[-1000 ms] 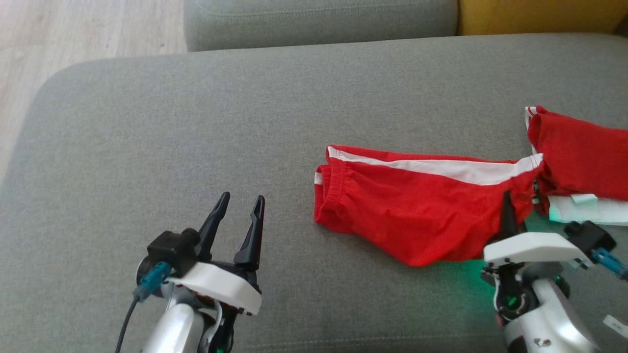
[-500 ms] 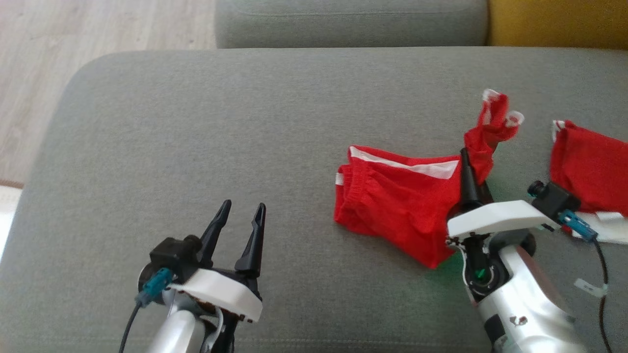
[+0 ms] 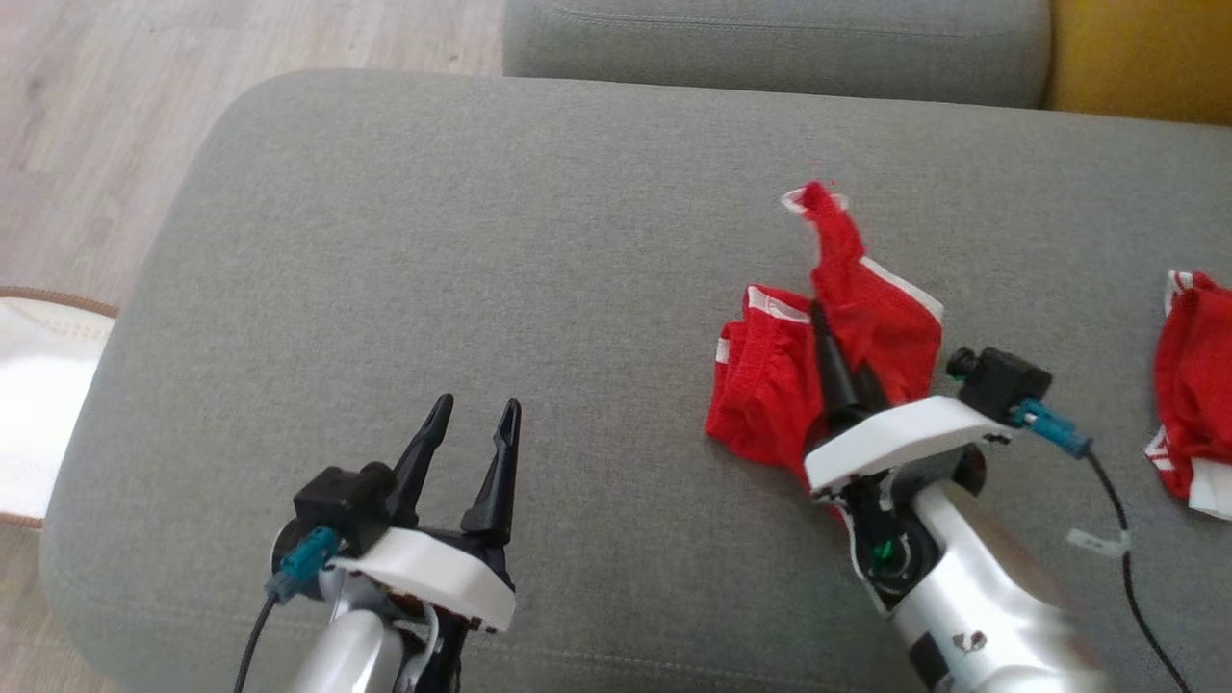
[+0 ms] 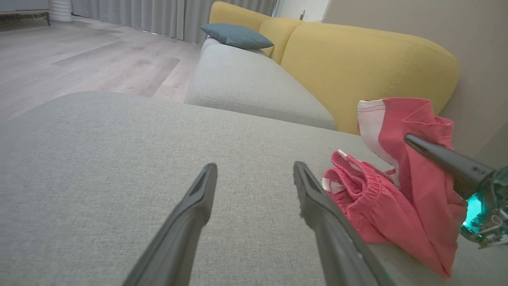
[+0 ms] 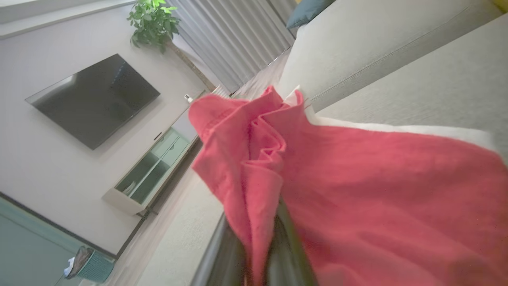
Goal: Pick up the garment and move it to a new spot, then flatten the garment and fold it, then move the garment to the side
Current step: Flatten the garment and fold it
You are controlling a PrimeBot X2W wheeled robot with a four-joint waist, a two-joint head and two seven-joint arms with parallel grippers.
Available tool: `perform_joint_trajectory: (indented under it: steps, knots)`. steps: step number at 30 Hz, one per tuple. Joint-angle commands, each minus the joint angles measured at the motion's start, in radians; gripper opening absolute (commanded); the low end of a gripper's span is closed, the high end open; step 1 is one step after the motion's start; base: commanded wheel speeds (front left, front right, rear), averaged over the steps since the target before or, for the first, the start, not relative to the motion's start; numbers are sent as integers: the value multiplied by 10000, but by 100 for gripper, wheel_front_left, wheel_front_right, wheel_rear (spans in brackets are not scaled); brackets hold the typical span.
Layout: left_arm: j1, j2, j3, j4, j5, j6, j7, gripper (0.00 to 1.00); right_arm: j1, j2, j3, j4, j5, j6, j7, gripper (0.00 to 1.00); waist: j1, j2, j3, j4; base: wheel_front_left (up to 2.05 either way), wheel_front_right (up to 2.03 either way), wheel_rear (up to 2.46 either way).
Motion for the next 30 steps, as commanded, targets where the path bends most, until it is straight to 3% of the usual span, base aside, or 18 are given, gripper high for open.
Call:
perform_joint_trajectory:
  steps: [1, 6, 7, 8, 22, 30]
  knots:
    - [-303, 31, 258, -299, -60, 48, -61, 100, -311, 56, 375, -388, -3, 73, -136, 0, 0, 0, 11, 74, 0, 0, 0]
    - [-296, 31, 288, -306, -67, 64, -61, 100, -138, 56, 1009, -330, -23, 73, -136, 0, 0, 0, 34, 145, 0, 0, 0]
    - [-290, 31, 298, -307, -65, 64, -61, 100, -130, 56, 1151, -244, -111, 73, -136, 45, 0, 0, 39, 149, 0, 0, 0]
    - [-283, 31, 306, -311, -63, 65, -61, 100, -122, 56, 1251, -143, -168, 73, -129, 100, 0, 0, 44, 151, 0, 0, 0]
    - [-410, 31, 187, -272, -111, 71, -61, 100, -207, 57, 3061, -119, -168, 73, 266, 100, 0, 0, 235, 162, 0, 0, 0]
    - [-417, 31, 229, -267, -126, 114, -61, 100, -139, 57, 3838, 7, 188, 73, 1121, 100, 0, 0, 247, 57, 0, 0, 0]
